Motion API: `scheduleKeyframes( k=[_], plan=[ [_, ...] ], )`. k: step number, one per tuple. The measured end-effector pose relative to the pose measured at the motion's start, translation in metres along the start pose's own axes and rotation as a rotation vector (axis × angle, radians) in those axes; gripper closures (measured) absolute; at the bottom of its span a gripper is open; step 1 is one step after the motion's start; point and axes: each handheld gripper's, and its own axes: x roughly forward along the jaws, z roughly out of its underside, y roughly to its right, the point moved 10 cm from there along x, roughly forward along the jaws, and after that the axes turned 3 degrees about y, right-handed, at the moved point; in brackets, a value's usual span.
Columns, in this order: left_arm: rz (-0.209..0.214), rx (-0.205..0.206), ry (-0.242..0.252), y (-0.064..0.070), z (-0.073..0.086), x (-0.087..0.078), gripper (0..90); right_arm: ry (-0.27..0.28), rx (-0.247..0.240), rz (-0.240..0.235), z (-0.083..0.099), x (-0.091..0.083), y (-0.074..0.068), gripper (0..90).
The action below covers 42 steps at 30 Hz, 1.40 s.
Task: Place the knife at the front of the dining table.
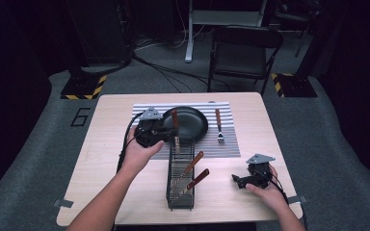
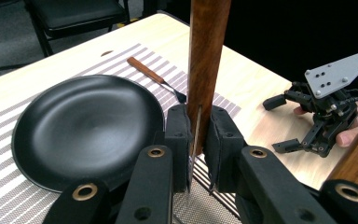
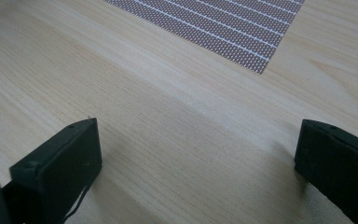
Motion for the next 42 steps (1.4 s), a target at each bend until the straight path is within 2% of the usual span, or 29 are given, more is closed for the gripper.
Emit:
scheduleKeyframes(
  k=[11,22,25,32,39,42],
  plan=[
    [-0.018,0.045,0.019,0.004,-0.027,-0.018,80.1,-0.002,-0.002,-0.001,0.000,0.000,0.000,0.0],
    [-0.038,0.063,0.047,0.003,-0.047,-0.037,80.1,-0.002,-0.004,-0.004,0.001,0.000,-0.001,0.0],
    [-0.040,0.059,0.052,0.002,-0.048,-0.039,80.1,-0.003,-0.004,-0.004,0.001,0.000,-0.001,0.0],
    [-0.063,0.041,0.056,-0.011,-0.047,-0.049,80.1,-0.002,-0.003,-0.004,0.001,0.000,-0.001,0.0],
    [-0.088,0.017,0.042,-0.028,-0.039,-0.054,80.1,-0.003,-0.003,-0.004,0.001,0.000,-0.001,0.0],
    [-0.118,0.011,0.033,-0.040,-0.032,-0.054,80.1,-0.002,-0.004,-0.004,0.001,0.000,-0.001,0.0]
  ],
)
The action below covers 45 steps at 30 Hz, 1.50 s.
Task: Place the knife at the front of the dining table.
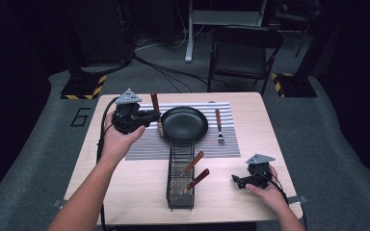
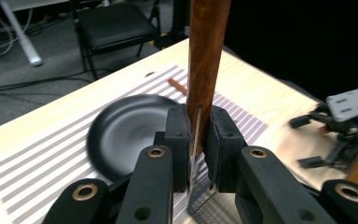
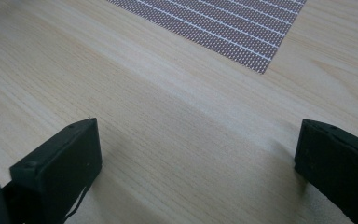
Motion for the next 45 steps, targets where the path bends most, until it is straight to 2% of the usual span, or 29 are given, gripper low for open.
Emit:
scheduleKeyframes(
  k=[5,9,11,19,23,25,35,42,45],
  plan=[
    [-0.052,-0.020,-0.022,-0.019,0.016,0.004,80.1,0.000,0.001,0.000,0.000,0.000,0.000,0.0],
    [-0.074,-0.050,-0.042,-0.033,0.033,0.009,80.2,0.000,0.000,0.000,0.000,0.000,0.000,0.0],
    [-0.100,-0.046,-0.058,-0.040,0.043,0.013,80.1,0.000,0.000,0.000,0.000,0.000,0.000,0.0],
    [-0.137,-0.090,-0.083,-0.063,0.074,0.023,80.1,0.000,0.000,0.000,0.000,0.000,0.000,0.0],
    [-0.155,-0.117,-0.078,-0.071,0.080,0.025,80.2,0.000,0.000,0.000,0.000,0.000,0.000,0.0],
    [-0.167,-0.147,-0.084,-0.077,0.087,0.027,80.2,0.000,0.000,0.000,0.000,0.000,0.000,0.0],
    [-0.195,-0.180,-0.115,-0.094,0.103,0.033,80.2,0.000,-0.001,-0.001,0.000,0.000,0.000,0.0],
    [-0.211,-0.177,-0.153,-0.101,0.112,0.042,80.2,0.000,-0.002,-0.002,0.000,0.000,0.000,0.0],
    [-0.212,-0.184,-0.141,-0.102,0.112,0.045,80.4,0.000,-0.002,-0.003,0.000,0.000,0.000,0.0]
  ],
)
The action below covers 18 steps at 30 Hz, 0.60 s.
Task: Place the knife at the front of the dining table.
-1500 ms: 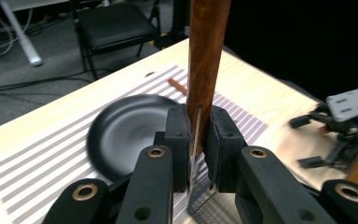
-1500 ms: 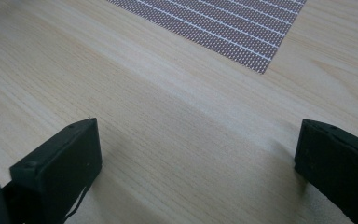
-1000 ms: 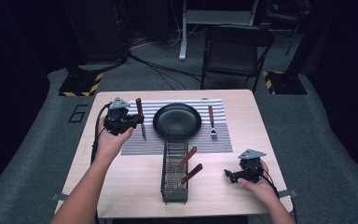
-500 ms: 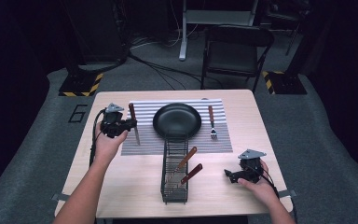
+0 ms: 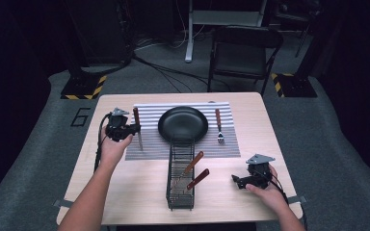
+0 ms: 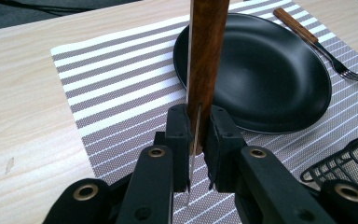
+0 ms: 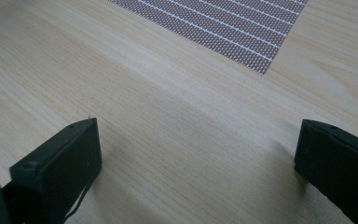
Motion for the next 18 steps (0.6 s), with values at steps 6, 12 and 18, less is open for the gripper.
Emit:
scheduleKeyframes(
  k=[6,12,18],
  plan=[
    [0.006,-0.045,0.021,-0.006,-0.003,0.010,80.4,0.000,0.000,0.000,0.000,0.000,0.000,0.0],
    [0.020,-0.090,0.045,-0.013,-0.005,0.021,80.4,0.000,0.000,0.000,0.000,0.000,0.000,0.0],
    [0.027,-0.136,0.043,-0.016,-0.008,0.036,80.3,0.000,0.000,0.000,0.000,0.000,0.000,0.0]
  ],
)
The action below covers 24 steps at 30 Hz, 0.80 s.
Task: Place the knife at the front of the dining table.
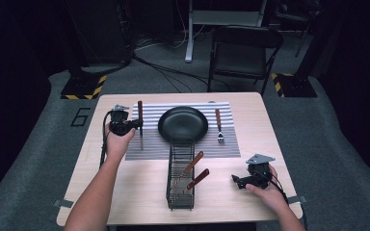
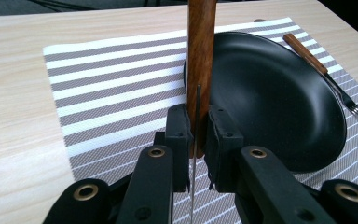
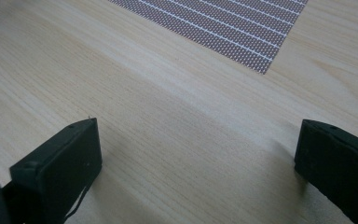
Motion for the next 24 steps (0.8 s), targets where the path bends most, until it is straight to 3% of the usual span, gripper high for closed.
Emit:
scheduleKeyframes(
  k=[8,11,17,24],
  plan=[
    [-0.008,-0.069,-0.003,-0.010,-0.001,0.020,80.4,0.000,0.000,-0.002,0.000,0.000,0.000,0.0],
    [-0.020,-0.128,-0.008,-0.020,0.002,0.030,80.3,0.000,0.001,-0.003,0.000,0.000,-0.001,0.0],
    [-0.051,-0.135,-0.051,-0.022,0.003,0.045,80.0,0.000,-0.004,-0.005,0.000,0.000,-0.001,0.0],
    [-0.071,-0.219,-0.068,-0.030,0.010,0.059,80.2,0.000,-0.005,-0.011,0.000,0.000,-0.002,0.0]
  ],
)
